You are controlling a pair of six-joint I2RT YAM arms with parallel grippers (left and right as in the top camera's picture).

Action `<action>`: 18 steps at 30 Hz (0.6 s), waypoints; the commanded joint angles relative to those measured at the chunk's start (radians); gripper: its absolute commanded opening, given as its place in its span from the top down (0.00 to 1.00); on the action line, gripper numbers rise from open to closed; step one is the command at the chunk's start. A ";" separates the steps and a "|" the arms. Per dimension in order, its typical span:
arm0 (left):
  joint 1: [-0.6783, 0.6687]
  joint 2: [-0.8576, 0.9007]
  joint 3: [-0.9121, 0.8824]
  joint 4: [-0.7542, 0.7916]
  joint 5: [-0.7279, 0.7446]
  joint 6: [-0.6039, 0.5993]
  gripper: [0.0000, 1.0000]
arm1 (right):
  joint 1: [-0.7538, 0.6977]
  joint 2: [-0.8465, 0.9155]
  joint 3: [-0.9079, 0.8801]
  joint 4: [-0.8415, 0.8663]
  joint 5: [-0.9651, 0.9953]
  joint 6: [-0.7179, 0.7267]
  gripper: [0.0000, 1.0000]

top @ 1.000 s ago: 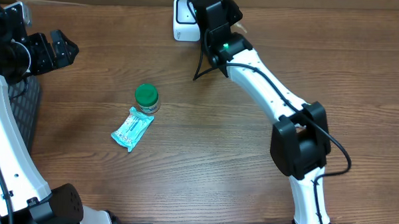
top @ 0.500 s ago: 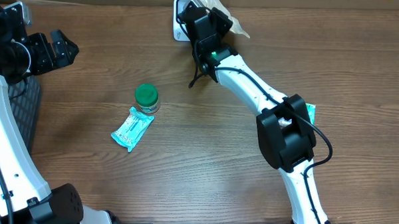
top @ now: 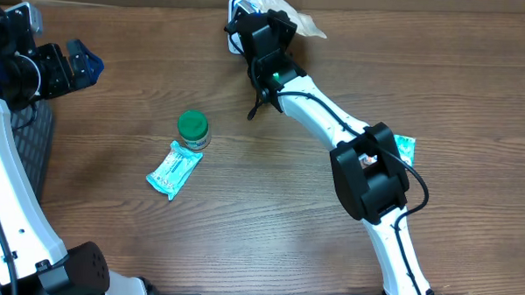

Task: Scan the item barcode
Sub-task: 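Hold the pouch in front of the white scanner window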

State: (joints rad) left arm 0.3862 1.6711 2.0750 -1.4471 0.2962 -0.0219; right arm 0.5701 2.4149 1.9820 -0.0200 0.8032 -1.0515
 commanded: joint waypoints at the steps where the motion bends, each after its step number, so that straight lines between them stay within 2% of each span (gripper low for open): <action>1: -0.003 -0.007 0.014 0.000 0.008 0.019 0.00 | 0.004 0.026 0.006 0.034 0.035 -0.077 0.96; 18: -0.003 -0.007 0.014 0.001 0.008 0.019 0.00 | 0.014 0.048 0.001 0.086 0.106 -0.079 0.96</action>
State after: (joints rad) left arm 0.3862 1.6711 2.0750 -1.4475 0.2962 -0.0219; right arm 0.5720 2.4668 1.9820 0.0582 0.8715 -1.1309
